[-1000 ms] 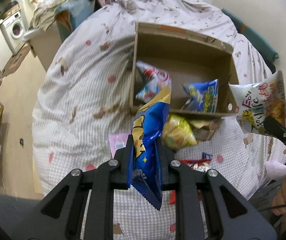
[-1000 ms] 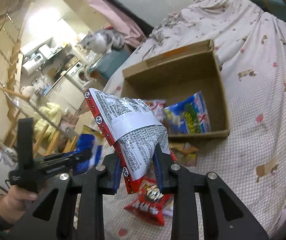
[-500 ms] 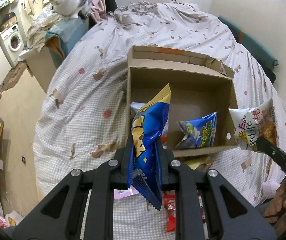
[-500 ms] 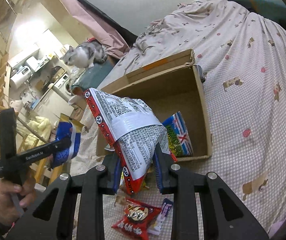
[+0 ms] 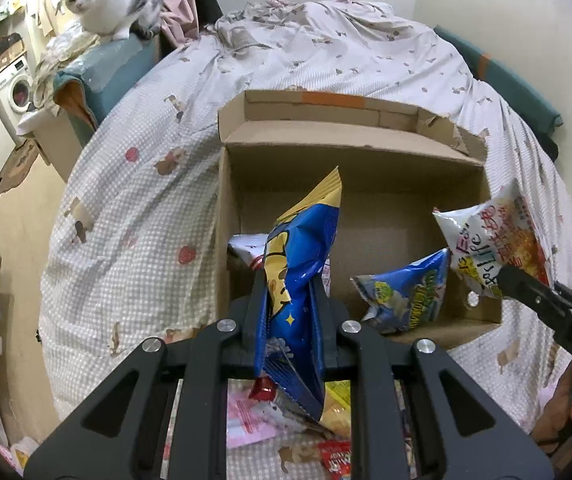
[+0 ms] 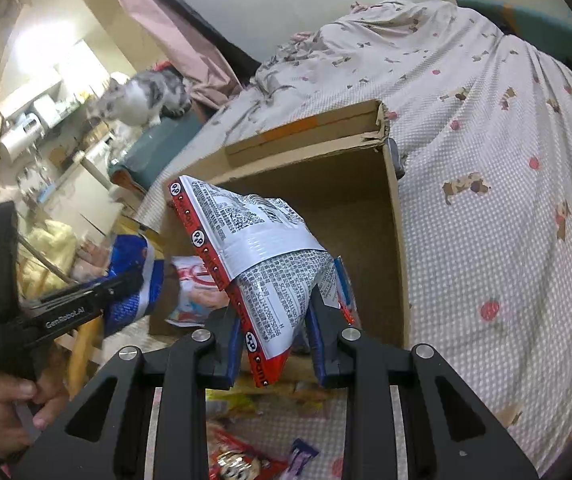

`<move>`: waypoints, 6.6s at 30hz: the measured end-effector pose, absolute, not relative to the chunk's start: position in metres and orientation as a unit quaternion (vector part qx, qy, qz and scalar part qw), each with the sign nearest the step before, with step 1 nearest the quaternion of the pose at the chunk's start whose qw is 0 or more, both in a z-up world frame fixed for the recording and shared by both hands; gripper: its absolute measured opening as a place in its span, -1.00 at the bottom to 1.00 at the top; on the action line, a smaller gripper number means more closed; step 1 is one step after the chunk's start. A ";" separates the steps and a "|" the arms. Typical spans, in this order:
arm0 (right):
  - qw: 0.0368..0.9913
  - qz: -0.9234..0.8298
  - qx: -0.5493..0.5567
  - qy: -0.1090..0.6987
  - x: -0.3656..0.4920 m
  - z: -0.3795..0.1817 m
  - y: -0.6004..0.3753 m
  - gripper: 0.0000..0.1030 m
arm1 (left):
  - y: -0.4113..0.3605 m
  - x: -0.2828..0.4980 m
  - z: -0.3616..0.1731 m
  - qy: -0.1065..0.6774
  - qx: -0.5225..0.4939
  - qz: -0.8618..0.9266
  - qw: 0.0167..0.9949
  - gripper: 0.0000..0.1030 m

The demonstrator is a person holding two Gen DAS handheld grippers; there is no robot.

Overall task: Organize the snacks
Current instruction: 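Carry the blue bag and the white-red bag over the box with both tools, then lower both bags into the box and open both tools, then grasp the red milk candy bag with the left tool while the right tool moves toward the yellow bag, then lift the red milk candy bag with the left tool while the right tool grasps the yellow bag, then carry the red bag and the yellow bag over the box with both tools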

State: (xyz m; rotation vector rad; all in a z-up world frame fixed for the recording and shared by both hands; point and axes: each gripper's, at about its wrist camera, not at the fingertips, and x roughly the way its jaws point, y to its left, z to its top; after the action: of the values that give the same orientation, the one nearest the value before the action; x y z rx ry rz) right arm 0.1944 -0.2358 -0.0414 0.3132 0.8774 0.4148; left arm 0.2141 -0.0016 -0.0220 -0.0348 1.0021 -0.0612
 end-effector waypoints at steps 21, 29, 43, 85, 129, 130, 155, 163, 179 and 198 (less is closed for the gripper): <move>0.855 0.140 0.092 0.490 0.231 -0.094 -0.220 -0.39 | -0.007 0.228 -0.049 0.488 -0.010 -0.041 0.872 -0.69; 0.846 0.164 0.141 0.488 0.228 -0.091 -0.227 -0.34 | -0.005 0.226 -0.050 0.484 -0.018 -0.052 0.873 -0.69; 0.858 0.166 0.176 0.453 0.225 -0.073 -0.238 0.66 | -0.013 0.221 -0.045 0.476 -0.020 -0.073 0.876 0.45; 0.846 0.167 0.167 0.478 0.120 -0.056 -0.236 0.66 | 0.038 0.131 -0.026 0.466 -0.055 -0.009 0.883 0.46; 0.780 0.117 0.243 0.564 0.094 -0.100 -0.275 0.66 | -0.052 0.076 -0.093 0.639 -0.035 -0.097 0.762 -0.09; 0.778 0.118 0.245 0.566 0.095 -0.101 -0.273 0.66 | -0.043 0.077 -0.085 0.636 -0.036 -0.095 0.765 -0.09; 0.775 0.192 0.139 0.585 0.155 -0.129 -0.110 0.47 | 0.061 0.109 -0.082 0.618 -0.106 -0.012 0.779 -0.09; 0.777 0.206 0.132 0.581 0.154 -0.124 -0.107 -0.25 | 0.061 0.112 -0.082 0.619 -0.113 -0.008 0.777 -0.09; 0.772 0.255 0.189 0.551 0.097 -0.089 -0.162 -0.35 | 0.072 0.107 -0.079 0.616 -0.120 0.005 0.779 -0.09; 0.827 0.272 0.222 0.439 0.112 -0.007 -0.223 -0.35 | 0.054 0.130 -0.016 0.545 -0.088 -0.017 0.834 -0.09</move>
State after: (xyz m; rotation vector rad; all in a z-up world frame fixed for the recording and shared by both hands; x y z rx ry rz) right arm 0.1117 -0.2225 -0.0073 0.4722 0.9331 0.5787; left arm 0.1296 0.0542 -0.0164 -0.1863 1.1545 -0.0354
